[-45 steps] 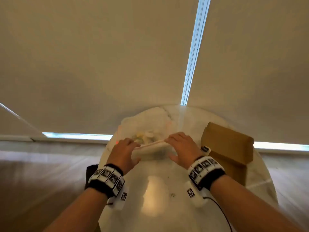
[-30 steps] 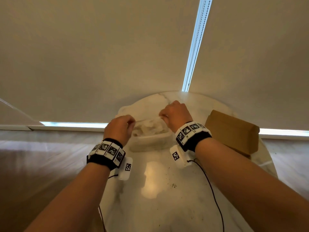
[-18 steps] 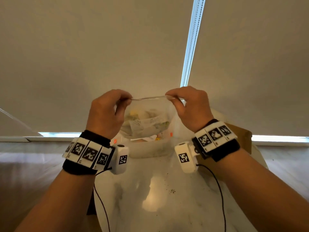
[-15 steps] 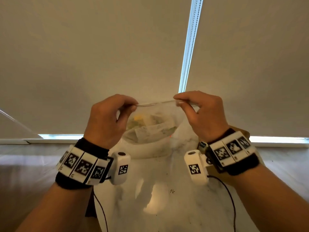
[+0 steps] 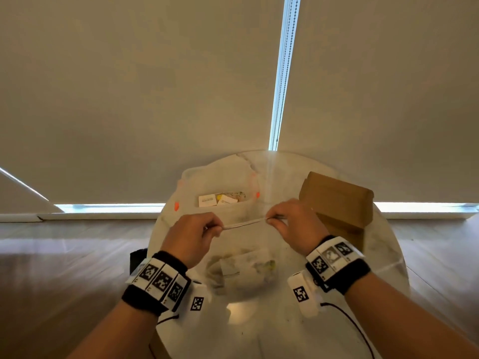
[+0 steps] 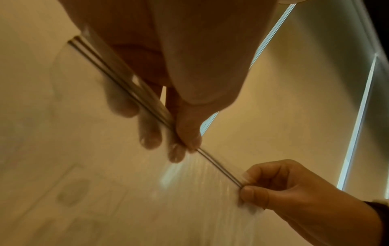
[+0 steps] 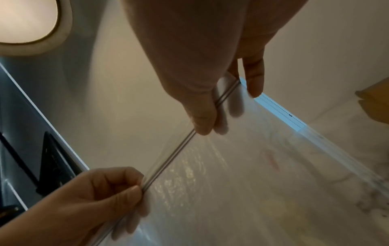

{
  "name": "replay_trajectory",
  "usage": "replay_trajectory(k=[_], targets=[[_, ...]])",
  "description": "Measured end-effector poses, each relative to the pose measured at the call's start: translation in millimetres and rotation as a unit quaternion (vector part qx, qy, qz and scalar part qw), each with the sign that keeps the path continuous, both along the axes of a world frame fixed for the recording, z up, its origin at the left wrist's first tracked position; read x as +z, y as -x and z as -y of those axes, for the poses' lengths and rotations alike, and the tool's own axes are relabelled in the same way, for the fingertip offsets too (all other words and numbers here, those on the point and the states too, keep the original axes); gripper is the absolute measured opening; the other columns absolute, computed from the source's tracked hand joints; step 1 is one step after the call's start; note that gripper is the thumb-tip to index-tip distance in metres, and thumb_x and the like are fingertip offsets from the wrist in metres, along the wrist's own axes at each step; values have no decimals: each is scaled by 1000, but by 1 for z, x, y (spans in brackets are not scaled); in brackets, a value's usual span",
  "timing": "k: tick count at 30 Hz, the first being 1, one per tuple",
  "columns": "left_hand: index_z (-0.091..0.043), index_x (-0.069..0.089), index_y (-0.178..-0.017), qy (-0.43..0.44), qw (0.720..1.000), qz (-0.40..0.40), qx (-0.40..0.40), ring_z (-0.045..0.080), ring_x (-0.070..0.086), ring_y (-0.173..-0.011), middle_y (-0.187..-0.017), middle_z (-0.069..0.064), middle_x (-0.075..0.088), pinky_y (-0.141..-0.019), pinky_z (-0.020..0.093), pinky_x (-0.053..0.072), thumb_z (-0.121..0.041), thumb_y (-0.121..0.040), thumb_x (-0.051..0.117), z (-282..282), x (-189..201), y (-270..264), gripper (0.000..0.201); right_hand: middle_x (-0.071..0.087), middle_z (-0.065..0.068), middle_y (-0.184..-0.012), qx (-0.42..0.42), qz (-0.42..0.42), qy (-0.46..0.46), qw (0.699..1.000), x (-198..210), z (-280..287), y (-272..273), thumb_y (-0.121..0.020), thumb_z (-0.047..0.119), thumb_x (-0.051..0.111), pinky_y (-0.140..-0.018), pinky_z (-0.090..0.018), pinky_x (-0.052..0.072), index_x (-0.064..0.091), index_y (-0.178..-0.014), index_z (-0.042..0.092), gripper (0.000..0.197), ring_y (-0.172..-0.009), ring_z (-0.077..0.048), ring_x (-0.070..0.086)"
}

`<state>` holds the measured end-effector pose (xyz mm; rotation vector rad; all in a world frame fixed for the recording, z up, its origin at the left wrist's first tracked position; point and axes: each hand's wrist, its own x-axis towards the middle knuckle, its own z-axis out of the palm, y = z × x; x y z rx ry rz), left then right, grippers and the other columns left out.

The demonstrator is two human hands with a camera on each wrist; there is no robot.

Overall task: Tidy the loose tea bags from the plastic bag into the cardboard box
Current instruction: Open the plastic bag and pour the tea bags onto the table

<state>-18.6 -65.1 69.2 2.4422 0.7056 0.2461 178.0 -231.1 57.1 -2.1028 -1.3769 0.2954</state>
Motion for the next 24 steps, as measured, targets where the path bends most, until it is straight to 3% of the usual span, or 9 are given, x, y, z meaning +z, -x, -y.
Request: replay_trajectory(k=[4, 8, 10, 13, 17, 20, 24], targets=[[-37, 62, -86, -10, 999, -30, 13, -3, 57, -79, -82, -23, 59, -73, 17, 46, -27, -93, 65, 4, -8, 23, 13, 69, 1, -91, 44, 67, -12, 997, -10, -4, 19, -91, 19, 66, -79, -35, 45, 75, -94, 17, 9, -88, -20, 54], [-29, 68, -89, -12, 999, -43, -13, -1, 52, -79, -88, -22, 53, -75, 20, 47, -27, -92, 66, 20, -39, 40, 4, 62, 5, -82, 58, 128, 16, 990, -40, 17, 30, -82, 20, 75, -64, -29, 42, 76, -85, 23, 4, -79, -17, 54], [-27, 69, -94, -5, 996, -80, -37, 0, 49, -80, -91, -20, 52, -76, 19, 45, -30, -94, 63, 35, -62, 43, 7, 59, 4, -86, 54, 108, 64, 991, -65, 34, 35, -86, 22, 71, -66, -33, 47, 74, -88, 23, 4, -81, -19, 52], [-27, 68, -100, 25, 986, -153, -61, 3, 47, -84, -93, -16, 51, -77, 18, 41, -31, -97, 56, 60, -98, 48, 13, 51, 8, -99, 26, 36, 206, 977, -95, 64, 48, -95, 34, 56, -83, -27, 43, 64, -101, 27, 12, -93, -14, 50], [-25, 65, -102, 42, 979, -191, -58, 12, 55, -92, -93, -13, 49, -80, 25, 45, -31, -98, 50, 78, -125, 54, 16, 59, 11, -80, 26, -111, 323, 939, -121, 83, 69, -92, 48, 57, -72, -21, 46, 58, -78, 28, 24, -74, -7, 57], [-24, 63, -101, 38, 980, -188, -57, 15, 56, -94, -95, -11, 50, -77, 26, 44, -31, -98, 48, 84, -131, 53, 17, 69, 6, -69, -39, -278, 318, 906, -137, 77, 84, -92, 49, 59, -60, -15, 44, 69, -70, 21, 37, -59, -3, 60], [-25, 61, -101, 20, 981, -185, -54, 16, 57, -93, -101, -8, 55, -75, 31, 47, -33, -98, 48, 87, -130, 49, 16, 76, -9, -80, -173, -489, 229, 824, -147, 57, 104, -93, 47, 60, -57, -25, 51, 73, -86, 4, 46, -62, -15, 66]])
